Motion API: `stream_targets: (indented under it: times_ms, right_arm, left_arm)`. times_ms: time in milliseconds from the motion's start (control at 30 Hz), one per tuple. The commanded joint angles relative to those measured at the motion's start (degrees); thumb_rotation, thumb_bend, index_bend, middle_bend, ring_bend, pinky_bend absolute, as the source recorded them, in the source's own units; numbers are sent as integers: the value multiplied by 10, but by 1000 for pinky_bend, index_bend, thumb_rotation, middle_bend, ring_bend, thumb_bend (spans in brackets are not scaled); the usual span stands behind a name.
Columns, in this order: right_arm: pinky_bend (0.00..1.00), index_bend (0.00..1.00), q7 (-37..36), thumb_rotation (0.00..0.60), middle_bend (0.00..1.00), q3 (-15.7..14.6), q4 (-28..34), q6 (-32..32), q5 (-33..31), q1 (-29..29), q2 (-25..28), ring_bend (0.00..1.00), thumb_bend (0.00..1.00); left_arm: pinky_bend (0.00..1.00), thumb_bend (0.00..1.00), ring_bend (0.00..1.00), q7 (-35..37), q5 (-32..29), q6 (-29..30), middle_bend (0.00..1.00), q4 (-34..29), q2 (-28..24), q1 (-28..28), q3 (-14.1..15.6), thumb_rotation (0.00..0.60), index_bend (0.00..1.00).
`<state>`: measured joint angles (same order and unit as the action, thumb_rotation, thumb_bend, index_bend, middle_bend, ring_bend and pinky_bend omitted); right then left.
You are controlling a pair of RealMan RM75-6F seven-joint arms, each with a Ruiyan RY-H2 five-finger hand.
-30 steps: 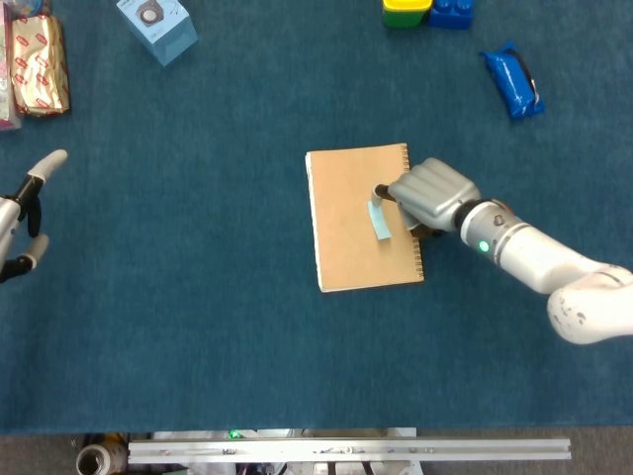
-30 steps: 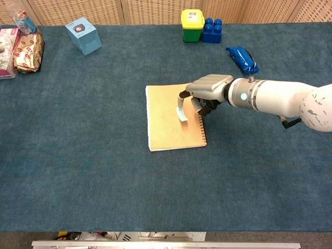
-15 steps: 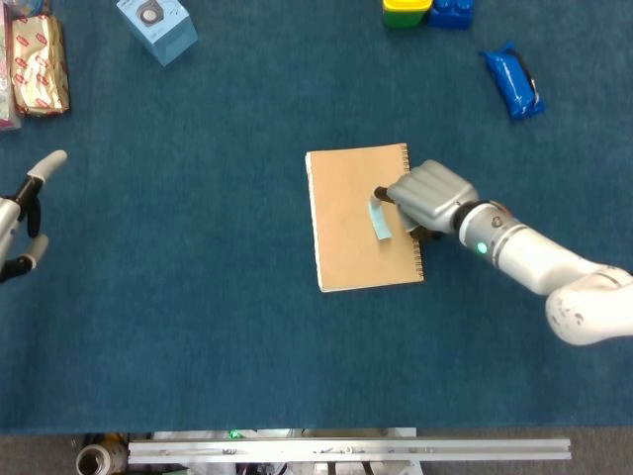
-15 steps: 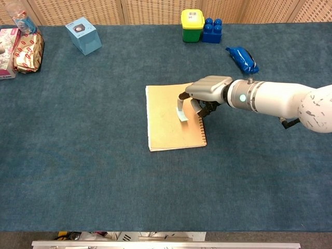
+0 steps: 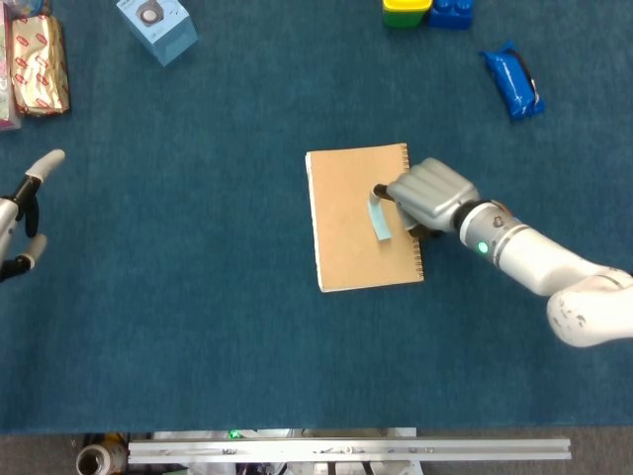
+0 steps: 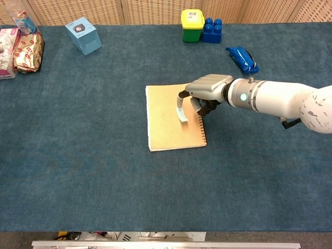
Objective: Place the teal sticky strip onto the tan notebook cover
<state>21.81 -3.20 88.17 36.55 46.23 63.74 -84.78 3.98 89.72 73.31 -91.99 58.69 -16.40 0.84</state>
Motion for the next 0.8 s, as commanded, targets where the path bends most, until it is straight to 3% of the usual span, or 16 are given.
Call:
stream_targets:
  times_ms: [33,200,233,400,533,700,800]
  right_arm:
    - [1000,273,-12,559,1000,10,13,17,14,-11,13,1000,1000]
    - [1000,273,-23,500,1000,17,45,78,34,-44,51,1000,998]
    - [1000,274,-24,492,1000,18,56,102,36,-57,63,1000,957]
    - [1000,274,-23,491,1000,12,109,206,52,-118,121,1000,564]
    - [1000,302,-21,491,927,-2,144,296,75,-182,164,989,379]
    - [995,302,-27,487,726,-26,164,375,111,-255,208,792,327]
    - [896,302,-43,493,638,-36,177,417,127,-301,232,676,327]
  left_arm:
    - [826,435,795,2,-1,3,686,1,0,1,-1,600,79]
    - [825,436,760,5,-3,8,663,5,2,4,-3,600,79]
    - [823,436,743,5,-4,9,652,6,2,5,-3,600,79]
    - [776,435,667,6,-18,21,595,14,5,15,-8,600,79]
    - [707,436,629,2,-45,37,571,19,9,30,-17,600,85]
    - [588,410,509,-30,-72,73,485,20,15,56,-25,600,87]
    - [538,393,478,-42,-82,99,454,14,19,75,-27,600,86]
